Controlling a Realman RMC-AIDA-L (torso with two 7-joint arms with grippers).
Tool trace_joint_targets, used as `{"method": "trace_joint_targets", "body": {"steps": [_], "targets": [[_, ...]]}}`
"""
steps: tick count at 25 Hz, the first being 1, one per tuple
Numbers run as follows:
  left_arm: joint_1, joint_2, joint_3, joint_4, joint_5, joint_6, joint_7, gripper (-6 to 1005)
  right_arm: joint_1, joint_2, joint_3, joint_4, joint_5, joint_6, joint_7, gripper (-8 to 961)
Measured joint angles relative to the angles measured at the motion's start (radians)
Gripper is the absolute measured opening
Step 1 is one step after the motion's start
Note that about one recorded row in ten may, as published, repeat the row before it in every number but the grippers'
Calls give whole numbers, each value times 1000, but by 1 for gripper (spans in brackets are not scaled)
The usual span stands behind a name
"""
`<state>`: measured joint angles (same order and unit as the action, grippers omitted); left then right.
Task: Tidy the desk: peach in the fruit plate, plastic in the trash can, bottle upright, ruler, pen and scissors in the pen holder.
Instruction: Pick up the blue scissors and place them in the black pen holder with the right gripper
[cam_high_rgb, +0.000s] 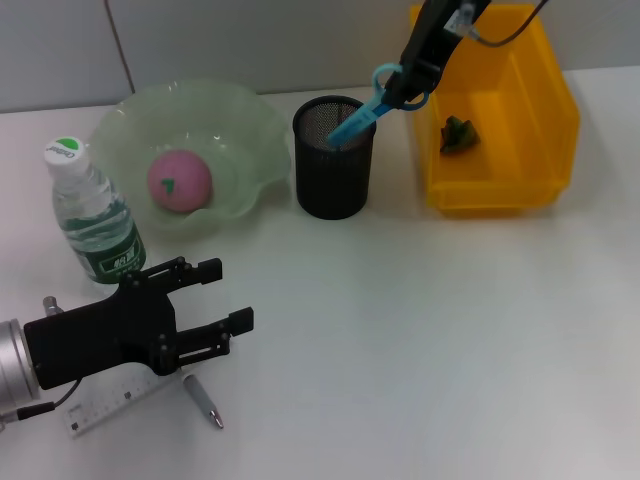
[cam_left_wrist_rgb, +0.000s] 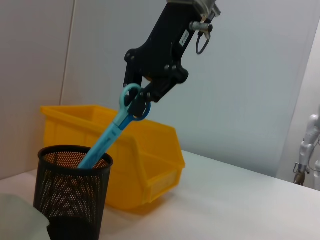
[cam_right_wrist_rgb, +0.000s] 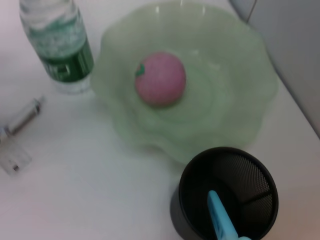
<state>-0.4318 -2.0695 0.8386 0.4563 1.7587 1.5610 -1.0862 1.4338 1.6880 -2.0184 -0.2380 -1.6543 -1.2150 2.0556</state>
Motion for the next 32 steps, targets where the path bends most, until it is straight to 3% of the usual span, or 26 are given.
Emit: {"method": "trace_joint_targets", "body": {"steps": [2,3,4,6,7,8,9,12,13,14,17,25,32], "targets": [[0,0,0,-1,-1,0,0,768,-3,19,42,-36,-104,10,44,123],[0,0,0,-1,-1,0,0,768,-11,40,110,-76,-220,15,81,124],[0,0,0,-1,-1,0,0,768,-11,40,110,-76,-220,15,81,126],[0,0,0,-2,-1,0,0,768,-32,66,210,-136,-365,12,113,128],[0,0,0,-2,-1,1,0,768,-46,82,265,-173,-445,4,130,130],[0,0,0,-2,-2,2,0,768,-75,115,372,-242,-596,-16,155,131],[0,0,0,-2,-2,3,0,768,-75,115,372,-242,-596,-16,155,133],[0,0,1,-2,-3,5,0,768,-116,180,550,-350,-808,-73,163,137],[0,0,1,-2,-3,6,0,768,-137,223,652,-408,-920,-105,162,138],[0,0,1,-2,-3,7,0,768,-137,223,652,-408,-920,-105,162,140],[1,1,1,-2,-3,8,0,768,-148,265,725,-449,-1007,-133,156,144],[2,2,6,-2,-3,10,0,768,-164,317,730,-456,-1053,-124,159,155],[6,3,6,-1,-2,21,0,768,-180,343,740,-492,-1121,-105,190,165]]}}
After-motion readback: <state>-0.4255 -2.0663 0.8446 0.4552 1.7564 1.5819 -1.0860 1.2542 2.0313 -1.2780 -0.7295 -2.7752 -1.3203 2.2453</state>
